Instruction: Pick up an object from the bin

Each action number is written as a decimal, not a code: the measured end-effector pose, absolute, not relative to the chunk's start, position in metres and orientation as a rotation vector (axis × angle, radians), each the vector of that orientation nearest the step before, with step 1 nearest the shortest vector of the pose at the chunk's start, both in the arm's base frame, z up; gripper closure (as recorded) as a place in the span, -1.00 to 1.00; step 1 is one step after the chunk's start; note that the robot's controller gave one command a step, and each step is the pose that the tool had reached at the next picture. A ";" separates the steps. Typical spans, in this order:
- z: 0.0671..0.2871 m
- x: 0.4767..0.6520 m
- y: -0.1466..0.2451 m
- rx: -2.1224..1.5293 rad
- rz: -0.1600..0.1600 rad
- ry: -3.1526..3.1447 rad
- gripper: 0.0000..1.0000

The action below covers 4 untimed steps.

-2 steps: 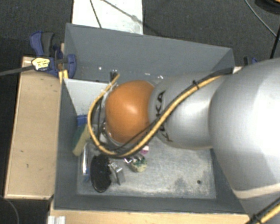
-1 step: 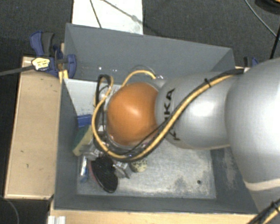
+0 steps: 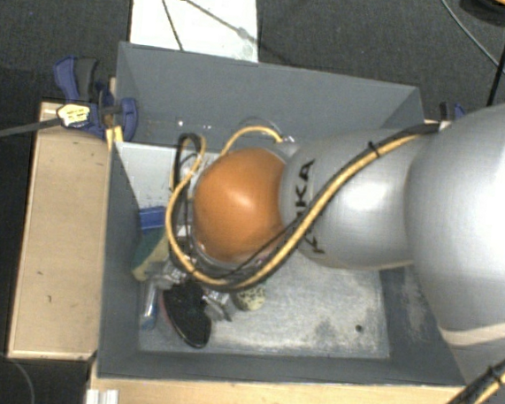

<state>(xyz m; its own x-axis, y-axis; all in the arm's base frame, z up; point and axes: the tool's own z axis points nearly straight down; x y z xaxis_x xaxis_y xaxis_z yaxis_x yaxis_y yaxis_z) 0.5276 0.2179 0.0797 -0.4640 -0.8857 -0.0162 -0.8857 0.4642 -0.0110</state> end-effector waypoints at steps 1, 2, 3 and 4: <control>0.217 0.528 0.217 -1.573 -0.002 2.706 1.00; 0.162 0.519 0.187 -1.353 0.001 2.837 1.00; 0.164 0.519 0.188 -1.349 0.002 2.835 -1.00; 0.088 0.550 0.225 -1.804 0.002 2.563 -1.00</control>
Offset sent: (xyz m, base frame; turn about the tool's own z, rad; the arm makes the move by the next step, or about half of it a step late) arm -0.0016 -0.0015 0.1318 0.0243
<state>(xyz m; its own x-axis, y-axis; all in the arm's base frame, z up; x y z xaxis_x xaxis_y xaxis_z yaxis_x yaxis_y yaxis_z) 0.5497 0.2247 0.0877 -0.3374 -0.9413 -0.0069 -0.9413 0.3375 -0.0036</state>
